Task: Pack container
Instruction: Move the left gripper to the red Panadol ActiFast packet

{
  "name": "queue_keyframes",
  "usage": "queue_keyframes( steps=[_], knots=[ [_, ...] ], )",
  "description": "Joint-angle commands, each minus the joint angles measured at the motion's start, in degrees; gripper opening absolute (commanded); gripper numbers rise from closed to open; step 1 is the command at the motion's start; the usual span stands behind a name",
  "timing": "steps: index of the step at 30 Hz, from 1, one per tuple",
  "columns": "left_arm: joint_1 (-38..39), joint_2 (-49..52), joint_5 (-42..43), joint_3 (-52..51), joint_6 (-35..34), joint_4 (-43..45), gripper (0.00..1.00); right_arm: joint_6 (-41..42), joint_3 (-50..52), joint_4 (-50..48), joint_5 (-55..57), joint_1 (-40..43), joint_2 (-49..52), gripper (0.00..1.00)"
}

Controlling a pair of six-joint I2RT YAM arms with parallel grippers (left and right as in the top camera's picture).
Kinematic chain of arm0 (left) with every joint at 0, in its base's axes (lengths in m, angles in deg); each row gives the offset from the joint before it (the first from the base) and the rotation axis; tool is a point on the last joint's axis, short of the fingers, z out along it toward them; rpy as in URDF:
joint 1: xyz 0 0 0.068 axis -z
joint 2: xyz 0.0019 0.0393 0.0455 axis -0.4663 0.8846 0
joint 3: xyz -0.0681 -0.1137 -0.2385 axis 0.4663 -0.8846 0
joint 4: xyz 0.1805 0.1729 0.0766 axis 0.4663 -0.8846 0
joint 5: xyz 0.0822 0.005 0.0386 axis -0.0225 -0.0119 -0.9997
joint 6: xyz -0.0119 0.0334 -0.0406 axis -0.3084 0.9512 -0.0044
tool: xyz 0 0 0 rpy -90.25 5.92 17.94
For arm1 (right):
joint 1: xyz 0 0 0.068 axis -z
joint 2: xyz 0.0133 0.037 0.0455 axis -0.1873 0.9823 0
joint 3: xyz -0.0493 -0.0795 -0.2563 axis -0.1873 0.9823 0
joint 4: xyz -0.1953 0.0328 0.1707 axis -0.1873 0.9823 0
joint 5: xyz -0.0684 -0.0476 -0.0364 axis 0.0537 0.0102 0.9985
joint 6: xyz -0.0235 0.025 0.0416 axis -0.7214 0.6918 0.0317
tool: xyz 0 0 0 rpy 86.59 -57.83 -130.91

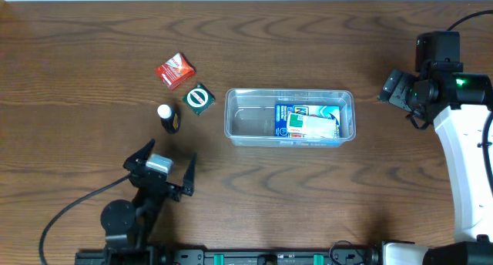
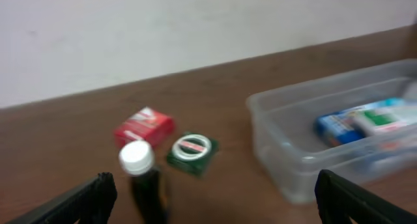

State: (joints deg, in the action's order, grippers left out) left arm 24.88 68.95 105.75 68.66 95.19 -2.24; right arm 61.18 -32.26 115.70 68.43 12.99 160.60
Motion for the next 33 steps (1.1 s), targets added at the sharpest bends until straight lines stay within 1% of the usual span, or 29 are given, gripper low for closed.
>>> queue_keyframes(
  steps=[1, 6, 9, 16, 18, 20, 22, 25, 29, 30, 33],
  knots=[
    [-0.28, 6.16, 3.82, 9.68, -4.28, -4.46, 0.98, 0.00, -0.76, 0.13, 0.20, 0.52, -0.48, 0.99],
    [-0.28, 23.47, 3.80, 26.40, -0.85, -16.00, 0.98, 0.00, -0.76, 0.13, 0.20, 0.52, -0.48, 0.99],
    [-0.28, 36.35, 3.80, 38.32, 1.05, -24.68, 0.98, 0.00, -0.76, 0.13, 0.20, 0.52, -0.48, 0.99],
    [-0.28, 67.38, 3.54, 67.34, 8.79, -48.68, 0.98, 0.00, -0.76, 0.13, 0.20, 0.52, -0.48, 0.99],
    [-0.28, 75.45, 0.87, 74.82, 8.92, -52.54, 0.98, 0.00, -0.76, 0.13, 0.20, 0.52, -0.48, 0.99],
    [-0.31, 80.50, -0.59, 79.10, 8.92, -53.02, 0.98, 0.00, -0.76, 0.13, 0.20, 0.52, -0.48, 0.99],
    [-0.31, 84.61, -1.64, 81.85, 8.90, -51.21, 0.98, 0.00, -0.76, 0.13, 0.20, 0.52, -0.48, 0.99],
    [-0.31, 87.73, -2.99, 82.25, 8.94, -46.03, 0.98, 0.00, -0.76, 0.13, 0.20, 0.52, -0.48, 0.99],
    [-0.28, 90.77, -9.51, 82.25, 9.57, -38.80, 0.98, 0.00, -0.76, 0.13, 0.20, 0.52, -0.48, 0.99],
    [-0.28, 91.27, -10.54, 82.25, 11.21, -37.66, 0.98, 0.00, -0.76, 0.13, 0.20, 0.52, -0.48, 0.99],
    [-0.28, 93.20, -12.02, 82.25, 19.41, -35.21, 0.98, 0.00, -0.76, 0.13, 0.20, 0.52, -0.48, 0.99]
  ],
)
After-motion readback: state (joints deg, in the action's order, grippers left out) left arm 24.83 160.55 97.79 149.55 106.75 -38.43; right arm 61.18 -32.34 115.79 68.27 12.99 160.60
